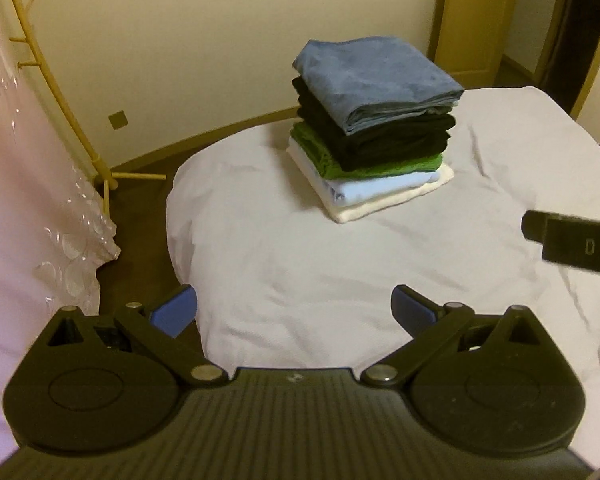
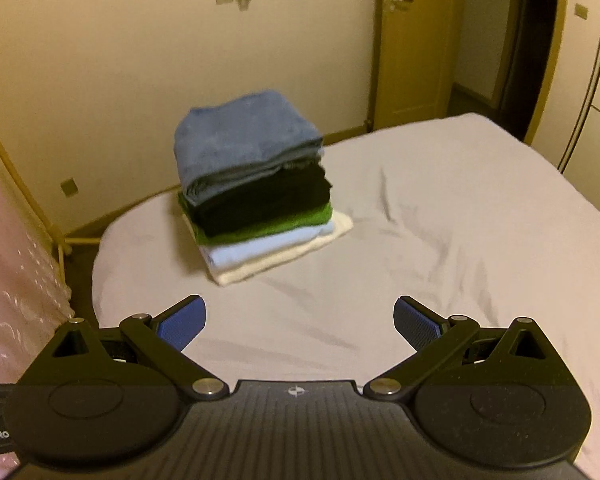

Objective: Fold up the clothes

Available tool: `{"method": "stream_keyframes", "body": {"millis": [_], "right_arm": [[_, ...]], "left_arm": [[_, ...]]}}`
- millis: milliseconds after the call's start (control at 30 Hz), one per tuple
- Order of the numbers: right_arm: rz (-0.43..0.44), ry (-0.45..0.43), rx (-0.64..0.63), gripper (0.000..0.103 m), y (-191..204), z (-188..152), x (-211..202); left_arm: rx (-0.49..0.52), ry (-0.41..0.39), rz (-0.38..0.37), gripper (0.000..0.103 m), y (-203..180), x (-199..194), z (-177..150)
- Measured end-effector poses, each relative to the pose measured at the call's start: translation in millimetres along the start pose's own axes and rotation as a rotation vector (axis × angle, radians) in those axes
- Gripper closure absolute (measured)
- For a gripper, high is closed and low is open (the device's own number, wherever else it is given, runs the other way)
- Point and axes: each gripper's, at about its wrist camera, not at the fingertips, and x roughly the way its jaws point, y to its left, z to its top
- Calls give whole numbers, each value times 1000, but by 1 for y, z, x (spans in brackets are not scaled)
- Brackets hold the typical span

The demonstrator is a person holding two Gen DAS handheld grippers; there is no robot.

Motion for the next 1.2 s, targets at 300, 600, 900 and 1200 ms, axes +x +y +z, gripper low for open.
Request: {"method": "stream_keyframes", "body": {"millis": [300,600,900,1200], "right_arm": [[5,79,-5,0,0,4,39],[-8,133,25,0,-12,9,70],[-19,175,15,0,-9,17,100],[-9,193,-3,0,0,27,125]], "left_arm": [[12,42,-3,1,-5,34,16],[37,68,-24,1,-13,63,34],[24,77,-37,1,-7,84,49],[34,61,-38,1,-4,98,65]]}}
